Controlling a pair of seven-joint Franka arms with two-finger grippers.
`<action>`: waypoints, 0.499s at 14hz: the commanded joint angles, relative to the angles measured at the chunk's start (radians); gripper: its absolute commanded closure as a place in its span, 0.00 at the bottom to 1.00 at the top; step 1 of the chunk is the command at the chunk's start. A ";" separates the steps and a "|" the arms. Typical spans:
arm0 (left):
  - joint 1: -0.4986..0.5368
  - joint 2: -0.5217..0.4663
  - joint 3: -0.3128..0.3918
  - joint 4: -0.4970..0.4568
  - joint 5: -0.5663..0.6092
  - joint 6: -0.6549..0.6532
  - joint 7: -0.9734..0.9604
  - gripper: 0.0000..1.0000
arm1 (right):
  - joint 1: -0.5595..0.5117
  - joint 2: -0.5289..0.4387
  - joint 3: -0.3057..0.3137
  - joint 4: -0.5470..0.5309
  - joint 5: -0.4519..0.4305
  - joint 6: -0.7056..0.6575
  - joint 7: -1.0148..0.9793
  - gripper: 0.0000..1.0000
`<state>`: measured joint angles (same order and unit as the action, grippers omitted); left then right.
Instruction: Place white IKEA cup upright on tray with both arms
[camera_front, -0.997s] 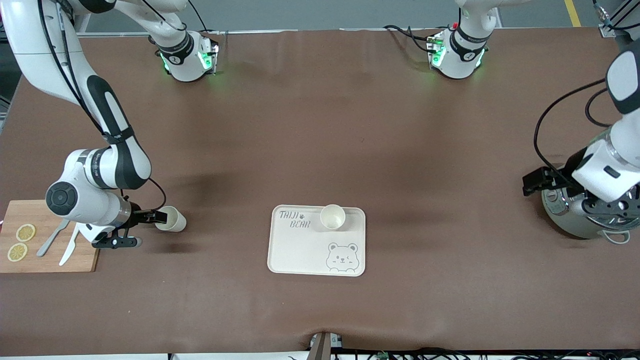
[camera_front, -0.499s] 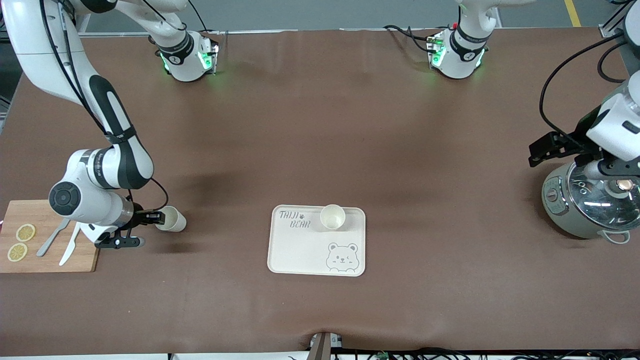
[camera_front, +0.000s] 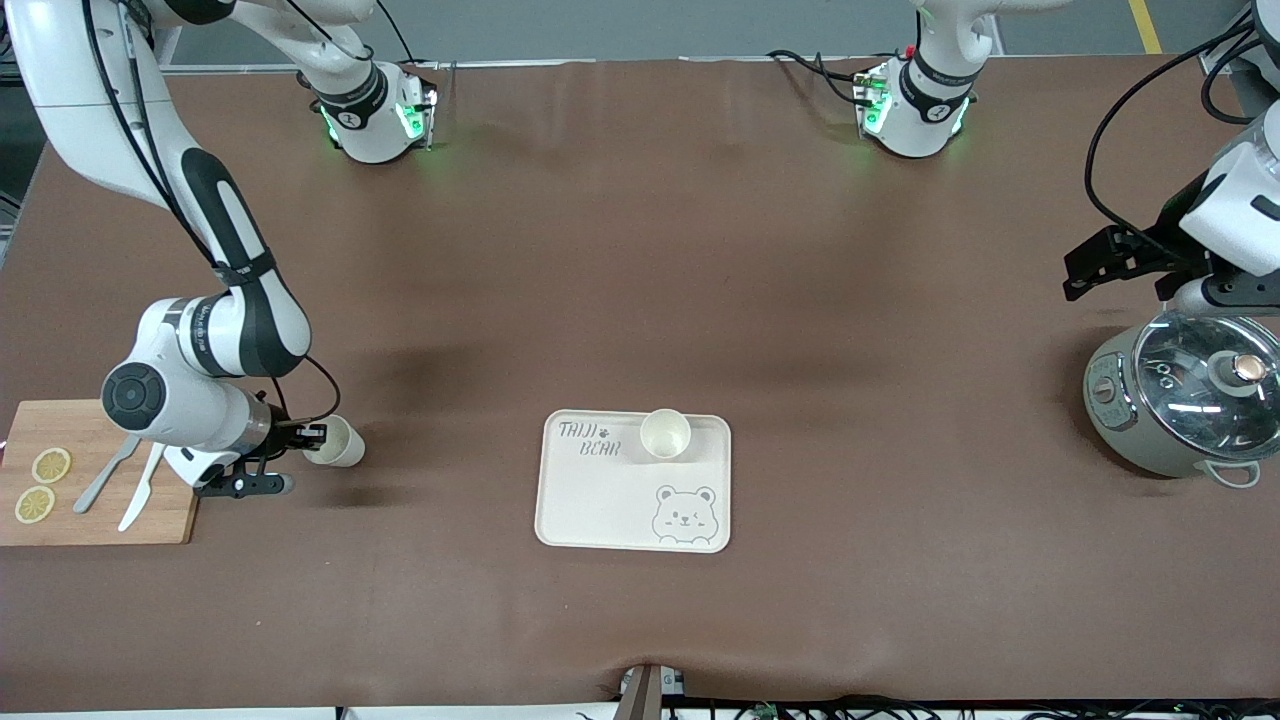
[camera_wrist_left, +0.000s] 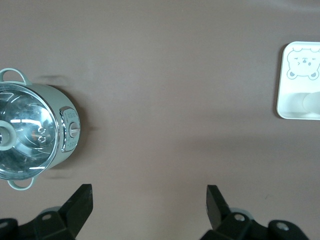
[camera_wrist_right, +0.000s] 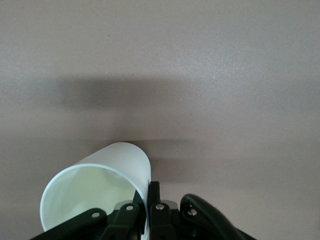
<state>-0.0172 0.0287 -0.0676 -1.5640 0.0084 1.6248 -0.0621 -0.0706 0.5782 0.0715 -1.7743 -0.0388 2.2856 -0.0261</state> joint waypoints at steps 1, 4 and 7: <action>-0.014 -0.041 0.034 -0.066 -0.012 0.024 0.042 0.00 | 0.000 0.002 -0.004 -0.005 -0.009 0.005 0.003 1.00; -0.015 -0.099 0.060 -0.180 -0.012 0.087 0.057 0.00 | 0.002 0.000 -0.004 -0.002 -0.009 0.003 0.003 1.00; -0.017 -0.115 0.069 -0.217 -0.012 0.104 0.057 0.00 | 0.000 -0.014 -0.004 0.006 -0.009 -0.024 0.000 1.00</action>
<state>-0.0183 -0.0367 -0.0157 -1.7202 0.0084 1.7028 -0.0200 -0.0706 0.5782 0.0711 -1.7716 -0.0388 2.2837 -0.0261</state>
